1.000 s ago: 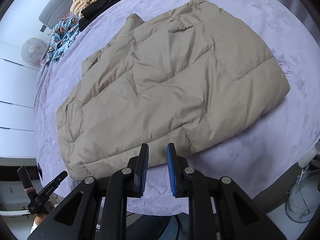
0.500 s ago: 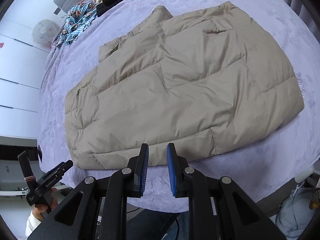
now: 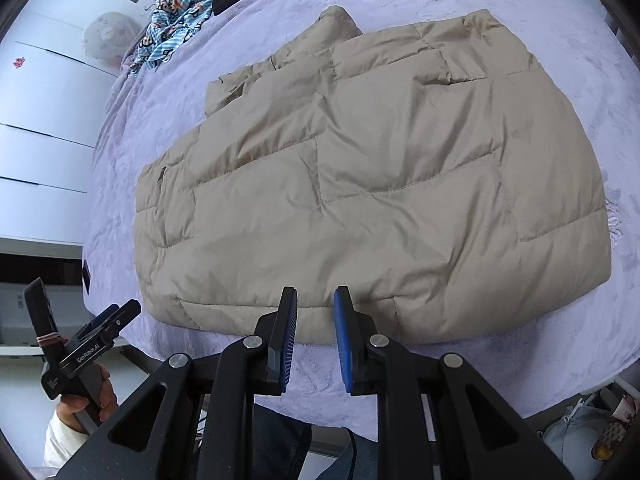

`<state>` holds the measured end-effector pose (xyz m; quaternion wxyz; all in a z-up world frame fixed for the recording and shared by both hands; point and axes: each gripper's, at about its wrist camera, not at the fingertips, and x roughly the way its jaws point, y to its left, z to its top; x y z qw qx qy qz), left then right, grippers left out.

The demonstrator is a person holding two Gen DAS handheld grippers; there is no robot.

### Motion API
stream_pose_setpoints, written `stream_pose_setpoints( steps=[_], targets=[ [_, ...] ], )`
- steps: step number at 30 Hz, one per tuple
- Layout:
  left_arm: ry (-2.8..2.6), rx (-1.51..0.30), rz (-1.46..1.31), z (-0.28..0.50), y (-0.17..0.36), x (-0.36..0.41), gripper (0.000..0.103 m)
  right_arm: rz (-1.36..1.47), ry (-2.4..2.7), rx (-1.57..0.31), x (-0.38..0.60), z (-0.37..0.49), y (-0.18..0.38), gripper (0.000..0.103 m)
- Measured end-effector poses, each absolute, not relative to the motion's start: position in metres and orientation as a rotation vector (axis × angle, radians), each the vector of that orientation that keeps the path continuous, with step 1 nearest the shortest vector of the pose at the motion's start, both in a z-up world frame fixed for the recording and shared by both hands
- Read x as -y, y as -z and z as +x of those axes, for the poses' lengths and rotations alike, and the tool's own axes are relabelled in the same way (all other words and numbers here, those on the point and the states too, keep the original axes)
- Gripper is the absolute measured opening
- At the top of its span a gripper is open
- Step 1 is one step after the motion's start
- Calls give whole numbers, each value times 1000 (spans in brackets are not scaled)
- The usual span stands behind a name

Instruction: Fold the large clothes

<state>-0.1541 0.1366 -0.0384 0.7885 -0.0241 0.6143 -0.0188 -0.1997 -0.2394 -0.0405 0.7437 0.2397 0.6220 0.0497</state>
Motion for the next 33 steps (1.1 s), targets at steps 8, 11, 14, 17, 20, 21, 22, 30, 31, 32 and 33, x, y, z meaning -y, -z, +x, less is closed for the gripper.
stream_pose_setpoints(
  steps=[8, 11, 14, 17, 20, 21, 22, 30, 31, 32, 33],
  targets=[
    [99, -1323, -34, -120, 42, -160, 100, 554, -65, -1328, 228, -185, 39, 70],
    [123, -1314, -17, -104, 42, -174, 100, 609, -19, -1314, 218, -180, 43, 75],
    [145, -1329, -18, -89, 49, -187, 100, 627, -7, -1310, 203, -173, 47, 82],
    [169, -1345, -11, -80, 57, -196, 100, 640, 29, -1307, 190, -170, 50, 86],
    [197, -1370, -31, -74, 68, -202, 100, 618, 46, -1308, 177, -170, 49, 91],
    [215, -1380, -43, -71, 72, -204, 100, 604, 55, -1308, 174, -169, 48, 91],
    [229, -1384, -54, -70, 75, -205, 100, 593, 60, -1304, 171, -170, 47, 91],
    [341, -1425, -202, -48, 99, -235, 100, 632, -56, -1353, 149, -163, 47, 94],
    [360, -1429, -214, -44, 103, -238, 100, 627, -57, -1358, 146, -164, 47, 94],
    [391, -1437, -234, -41, 108, -242, 100, 613, -50, -1368, 143, -163, 47, 94],
    [435, -1453, -268, -37, 115, -246, 100, 607, -43, -1377, 141, -163, 49, 94]
  ],
)
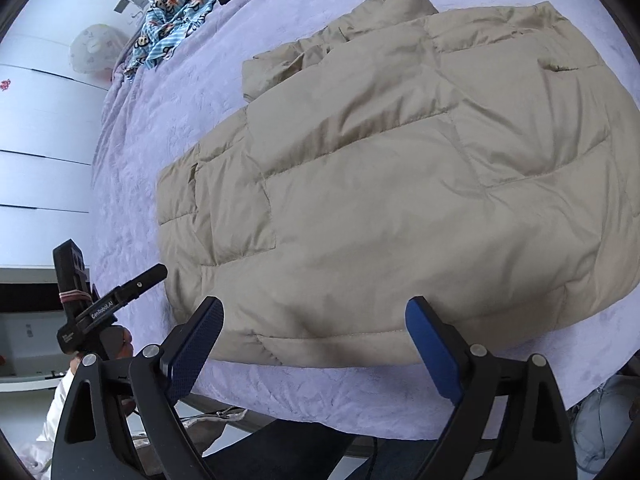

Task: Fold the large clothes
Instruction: 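Grasp the folded jacket with the left tool and lift it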

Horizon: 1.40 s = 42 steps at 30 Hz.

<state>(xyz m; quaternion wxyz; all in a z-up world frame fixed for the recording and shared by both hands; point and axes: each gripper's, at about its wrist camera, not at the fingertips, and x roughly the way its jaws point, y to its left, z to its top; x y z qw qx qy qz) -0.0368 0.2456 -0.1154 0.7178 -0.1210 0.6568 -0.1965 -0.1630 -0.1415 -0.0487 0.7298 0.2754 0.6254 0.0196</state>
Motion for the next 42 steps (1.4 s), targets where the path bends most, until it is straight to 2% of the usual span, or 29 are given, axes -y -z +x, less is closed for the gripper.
stream_pose_setpoints(
  steps=[5, 14, 15, 16, 18, 19, 24, 25, 28, 31, 36, 42],
  targets=[
    [639, -1560, -470, -21, 158, -244, 100, 617, -12, -1410, 141, -166, 55, 94],
    [905, -1617, -494, -9, 187, -179, 100, 604, 12, -1449, 137, -165, 62, 94],
    [917, -1627, -487, -8, 189, -175, 92, 603, 14, -1447, 137, -165, 62, 94],
    [928, -1636, -475, -8, 190, -172, 66, 601, 17, -1443, 138, -164, 61, 94],
    [965, -1649, -542, -8, 188, -173, 41, 595, 23, -1432, 141, -163, 58, 94],
    [970, -1640, -560, -9, 183, -173, 34, 592, 27, -1424, 143, -162, 56, 94],
    [1006, -1574, -550, -14, 141, -165, 29, 552, 76, -1342, 163, -152, 41, 92],
    [1011, -1556, -544, -15, 130, -162, 29, 543, 86, -1315, 168, -150, 39, 89],
    [1023, -1509, -534, -21, 100, -152, 29, 519, 83, -1280, 180, -138, 42, 20],
    [991, -1480, -501, -29, 71, -135, 29, 520, 39, -1250, 189, -121, 54, 14],
    [935, -1453, -427, -48, 25, -83, 29, 557, -77, -1267, 196, -91, 94, 12],
    [849, -1495, -284, -57, 6, 1, 29, 657, -158, -1320, 209, -72, 139, 6]
  ],
)
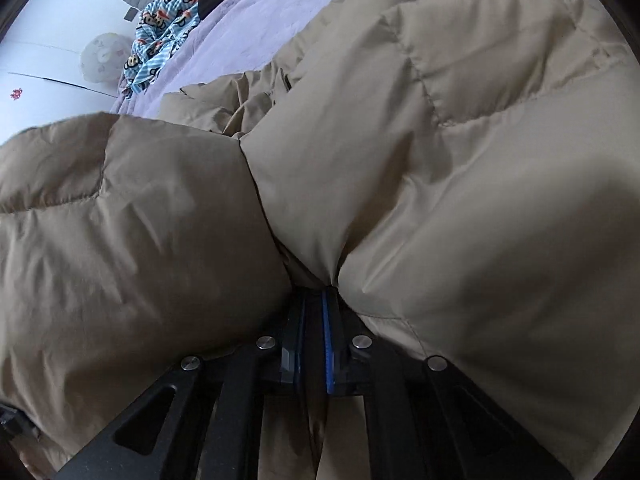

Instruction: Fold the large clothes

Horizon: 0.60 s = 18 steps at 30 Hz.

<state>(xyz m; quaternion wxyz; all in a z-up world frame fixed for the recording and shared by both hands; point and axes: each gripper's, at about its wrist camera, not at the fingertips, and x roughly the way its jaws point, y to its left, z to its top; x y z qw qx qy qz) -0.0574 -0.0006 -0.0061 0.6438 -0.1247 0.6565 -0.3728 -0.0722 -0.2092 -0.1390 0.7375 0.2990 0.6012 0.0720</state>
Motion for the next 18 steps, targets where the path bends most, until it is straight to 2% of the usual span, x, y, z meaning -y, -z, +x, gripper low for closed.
stream_pose_setpoints(
  steps=[5, 6, 7, 9, 11, 17, 18],
  targets=[
    [857, -1526, -179, -58, -8, 63, 31, 713, -203, -1341, 219, -75, 142, 5],
    [867, -1533, -157, -58, -10, 75, 39, 730, -204, -1332, 226, -79, 137, 5],
    [893, -1546, -148, -59, -11, 85, 60, 750, -206, -1314, 234, -84, 131, 5],
    [952, -1557, -135, -64, -12, 101, 79, 783, -197, -1267, 257, -101, 115, 6],
    [1008, -1554, -97, -69, -8, 123, 79, 801, -155, -1220, 281, -123, 100, 10],
    [1184, -1642, -217, -68, 38, 186, 80, 887, 21, -1115, 341, -206, 74, 10],
    [1193, -1662, -224, -65, 50, 200, 89, 899, 53, -1105, 347, -221, 72, 10]
  ],
)
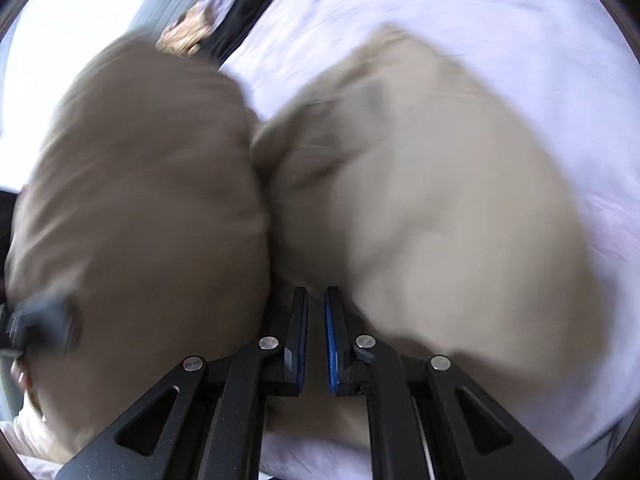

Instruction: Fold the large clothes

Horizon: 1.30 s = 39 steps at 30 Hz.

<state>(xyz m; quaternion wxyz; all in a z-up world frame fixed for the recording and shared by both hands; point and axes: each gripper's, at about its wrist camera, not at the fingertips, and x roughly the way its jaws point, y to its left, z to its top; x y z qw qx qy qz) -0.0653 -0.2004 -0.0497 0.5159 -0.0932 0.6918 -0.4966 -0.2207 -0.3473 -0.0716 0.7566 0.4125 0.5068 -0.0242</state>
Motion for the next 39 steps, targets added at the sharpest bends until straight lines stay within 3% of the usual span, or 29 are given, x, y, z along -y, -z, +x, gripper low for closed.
stream_pose_setpoints(
  steps=[4, 5, 6, 8, 9, 13, 18, 19, 20, 21, 27, 39],
  targets=[
    [1179, -1636, -220, -66, 71, 228, 91, 914, 156, -1091, 361, -272, 60, 13],
    [1175, -1624, -214, -66, 71, 233, 91, 909, 175, -1085, 362, -282, 55, 23],
    [1164, -1619, -208, -69, 70, 246, 91, 905, 188, -1074, 362, -291, 49, 45],
    [1148, -1614, -189, -77, 69, 256, 91, 901, 200, -1031, 357, -306, 36, 79],
    [1140, -1609, -176, -84, 67, 276, 91, 902, 189, -997, 353, -312, 27, 81],
    [1103, -1543, -78, -68, 48, 287, 91, 879, 69, -964, 338, -307, 10, 81],
    [994, -1176, 60, -55, -21, 247, 91, 742, 140, -1033, 321, -251, 17, 80],
    [932, -1106, 87, -50, -28, 234, 91, 707, 178, -1038, 319, -242, 15, 70],
    [872, -1061, 107, -44, -31, 223, 91, 659, 201, -1035, 319, -237, 14, 35],
    [804, -1031, 125, -36, -29, 211, 91, 611, 206, -1042, 319, -232, 13, 19],
    [623, -1089, 216, -8, 32, 196, 91, 522, 278, -1043, 325, -240, 11, 14],
    [684, -1070, 316, -49, 78, 295, 91, 710, 411, -1074, 384, -283, 82, 14]
  ],
)
